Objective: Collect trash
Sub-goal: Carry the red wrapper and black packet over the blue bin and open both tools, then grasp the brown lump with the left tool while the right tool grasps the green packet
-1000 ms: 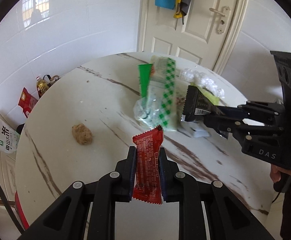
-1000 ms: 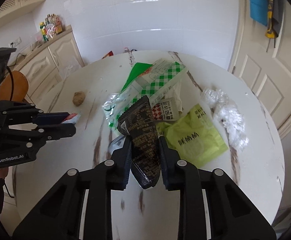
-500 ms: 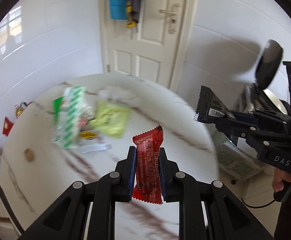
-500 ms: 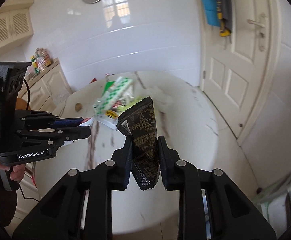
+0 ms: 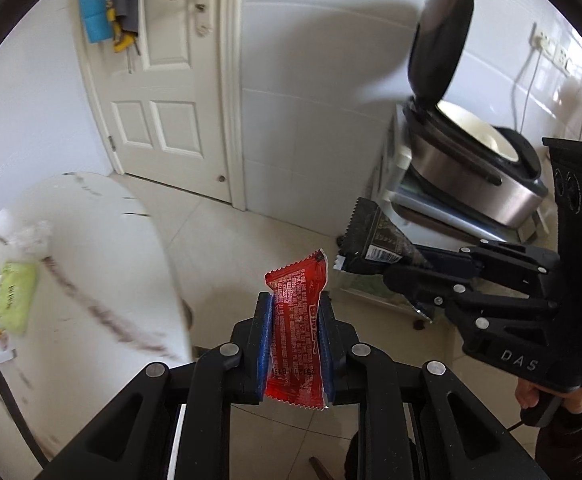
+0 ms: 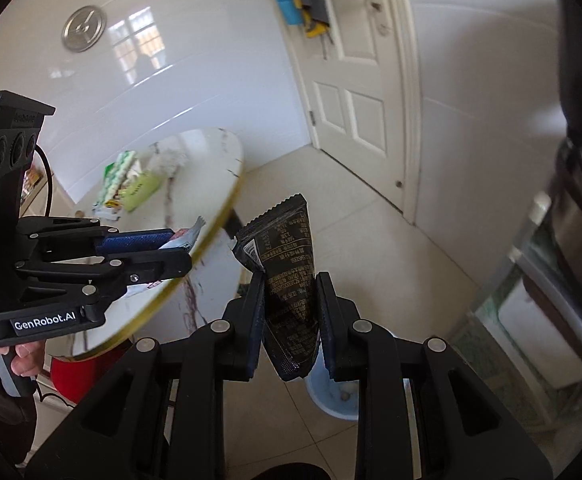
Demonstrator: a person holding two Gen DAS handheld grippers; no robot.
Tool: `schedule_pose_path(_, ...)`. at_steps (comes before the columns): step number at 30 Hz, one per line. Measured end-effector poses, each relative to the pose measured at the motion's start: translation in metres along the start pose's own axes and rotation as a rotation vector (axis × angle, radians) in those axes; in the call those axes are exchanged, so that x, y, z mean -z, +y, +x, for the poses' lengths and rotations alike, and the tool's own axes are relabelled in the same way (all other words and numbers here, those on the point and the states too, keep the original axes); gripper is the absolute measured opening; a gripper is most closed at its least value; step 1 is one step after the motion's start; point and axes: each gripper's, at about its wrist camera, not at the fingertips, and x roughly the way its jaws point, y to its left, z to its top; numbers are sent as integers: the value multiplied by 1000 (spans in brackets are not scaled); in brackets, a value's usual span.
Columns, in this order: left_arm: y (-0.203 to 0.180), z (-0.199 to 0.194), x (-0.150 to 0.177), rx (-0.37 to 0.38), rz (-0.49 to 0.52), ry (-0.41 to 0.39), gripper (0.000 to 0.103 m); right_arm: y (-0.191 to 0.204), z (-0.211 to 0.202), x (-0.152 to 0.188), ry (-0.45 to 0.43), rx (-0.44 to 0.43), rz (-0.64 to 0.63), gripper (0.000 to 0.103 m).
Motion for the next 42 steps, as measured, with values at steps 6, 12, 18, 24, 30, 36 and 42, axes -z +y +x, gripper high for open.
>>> schedule_pose_path(6,-16,56,-27,-9,50,56,23,-40,17,14,30,6,85,23)
schedule_pose_path(12,-18,94,-39,-20,64,83,43,-72,32,34,64,1,148,24)
schedule_pose_path(18,-25,116,-39,-38,78,84,53,-85,50,41,89,1,183,30)
schedule_pose_path(24,-25,92,-35,-62,70,48,58,-81,51,39,77,16,180,45)
schedule_pose_path(30,-17,48,-21,-85,52,-5,63,-60,28,29,34,54,158,68)
schedule_pose_path(36,3,-9,3,-119,18,-84,74,-15,-3,14,-18,73,92,89)
schedule_pose_path(42,61,-80,49,-224,-56,-168,84,46,-27,-9,-89,73,-20,94)
